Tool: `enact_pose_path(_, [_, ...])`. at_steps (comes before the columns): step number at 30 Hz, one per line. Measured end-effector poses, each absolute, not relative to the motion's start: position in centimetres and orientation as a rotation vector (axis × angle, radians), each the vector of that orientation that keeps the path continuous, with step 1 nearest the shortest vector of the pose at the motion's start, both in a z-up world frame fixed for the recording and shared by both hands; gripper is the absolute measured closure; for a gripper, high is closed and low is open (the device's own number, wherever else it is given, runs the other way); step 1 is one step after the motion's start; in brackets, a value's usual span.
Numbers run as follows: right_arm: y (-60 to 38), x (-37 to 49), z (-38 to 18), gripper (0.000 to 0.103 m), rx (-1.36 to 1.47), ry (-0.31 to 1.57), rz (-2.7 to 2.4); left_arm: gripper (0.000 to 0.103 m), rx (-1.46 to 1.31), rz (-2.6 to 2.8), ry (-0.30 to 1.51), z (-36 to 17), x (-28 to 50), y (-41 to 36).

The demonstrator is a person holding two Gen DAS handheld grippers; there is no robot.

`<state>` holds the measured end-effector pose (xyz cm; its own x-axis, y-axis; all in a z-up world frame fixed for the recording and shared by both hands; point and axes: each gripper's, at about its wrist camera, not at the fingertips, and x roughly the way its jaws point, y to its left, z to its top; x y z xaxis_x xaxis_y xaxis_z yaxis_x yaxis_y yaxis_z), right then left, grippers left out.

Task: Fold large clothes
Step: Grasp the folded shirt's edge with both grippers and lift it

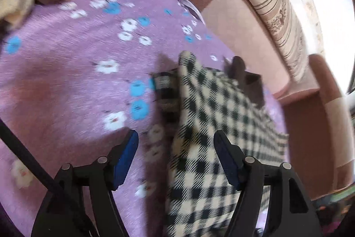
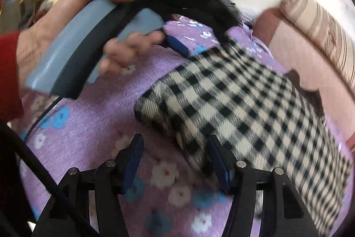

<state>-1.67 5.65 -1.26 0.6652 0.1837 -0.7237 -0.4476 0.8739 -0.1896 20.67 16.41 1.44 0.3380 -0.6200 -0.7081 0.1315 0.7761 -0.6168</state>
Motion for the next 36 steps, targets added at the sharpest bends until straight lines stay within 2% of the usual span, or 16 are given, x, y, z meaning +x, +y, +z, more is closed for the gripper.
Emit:
enact_pose_path(10, [7.9, 1.3, -1.5, 0.039, -0.443, 0.744, 0.312, 0.029, -0.526, -0.626, 1.149, 0.8, 24.9, 13.5])
enact_pose_path(13, [8.0, 1.9, -1.6, 0.046, -0.413, 0.761, 0.313, 0.029, -0.495, -0.640, 1.153, 0.8, 25.1, 13.2])
enact_pose_path(14, [8.1, 2.3, -1.6, 0.053, -0.411, 0.761, 0.315, 0.043, -0.476, -0.630, 1.155, 0.8, 25.1, 13.3])
enact_pose_path(15, [8.2, 2.4, -1.6, 0.065, -0.415, 0.759, 0.315, 0.075, -0.456, -0.615, 1.164, 0.8, 25.1, 13.3])
enact_pose_path(16, [8.4, 2.3, -1.7, 0.072, -0.430, 0.753, 0.308, 0.089, -0.434, -0.589, 1.180, 0.6, 25.2, 13.2])
enact_pose_path(17, [8.8, 2.0, -1.6, 0.084, -0.446, 0.745, 0.295, 0.094, -0.441, -0.579, 1.188, 0.5, 25.2, 13.4])
enact_pose_path(20, [8.3, 1.9, -1.0, 0.089, -0.425, 0.717, 0.281, 0.096, -0.438, -0.546, 1.147, 1.7, 24.6, 13.3])
enact_pose_path(26, [5.4, -1.0, 2.5, 0.090, -0.343, 0.617, 0.238, 0.097, -0.311, -0.549, 1.047, 7.2, 21.9, 9.7])
enact_pose_path(32, [-1.4, -3.4, 5.4, 0.090, -0.247, 0.553, 0.142, 0.097, -0.171, -0.619, 1.019, 12.8, 20.5, 0.2])
enact_pose_path(36, [-7.7, -4.5, 6.8, 0.090, -0.194, 0.557, 0.063, 0.097, -0.054, -0.665, 1.020, 14.1, 19.1, -8.3])
